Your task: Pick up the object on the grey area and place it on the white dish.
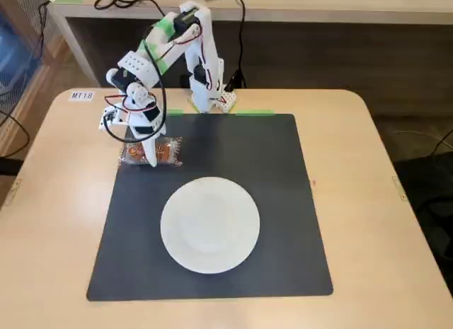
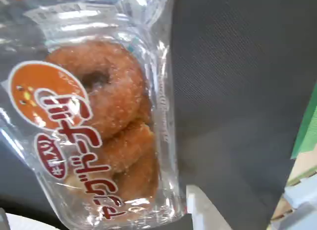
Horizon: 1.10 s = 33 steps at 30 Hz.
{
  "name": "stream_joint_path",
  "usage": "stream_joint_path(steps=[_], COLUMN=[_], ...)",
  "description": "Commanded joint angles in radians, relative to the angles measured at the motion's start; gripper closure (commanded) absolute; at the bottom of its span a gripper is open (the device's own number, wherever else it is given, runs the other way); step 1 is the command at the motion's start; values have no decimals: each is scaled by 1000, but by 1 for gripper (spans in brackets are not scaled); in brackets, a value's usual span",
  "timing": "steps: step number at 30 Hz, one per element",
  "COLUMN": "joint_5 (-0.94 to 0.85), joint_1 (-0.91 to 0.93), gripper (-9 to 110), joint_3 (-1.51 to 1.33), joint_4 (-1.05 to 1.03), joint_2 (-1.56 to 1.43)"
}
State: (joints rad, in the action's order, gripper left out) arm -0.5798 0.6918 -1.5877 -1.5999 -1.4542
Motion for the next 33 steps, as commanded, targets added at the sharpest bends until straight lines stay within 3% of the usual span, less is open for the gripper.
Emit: stream_joint_path(steps=[1, 22, 33], joint_5=[20, 20, 26], joint_1=[0, 58, 52], gripper=[58, 60, 79], joint_3=[78, 184, 184], joint_4=[3, 51, 107], joint_2=[18, 259, 287])
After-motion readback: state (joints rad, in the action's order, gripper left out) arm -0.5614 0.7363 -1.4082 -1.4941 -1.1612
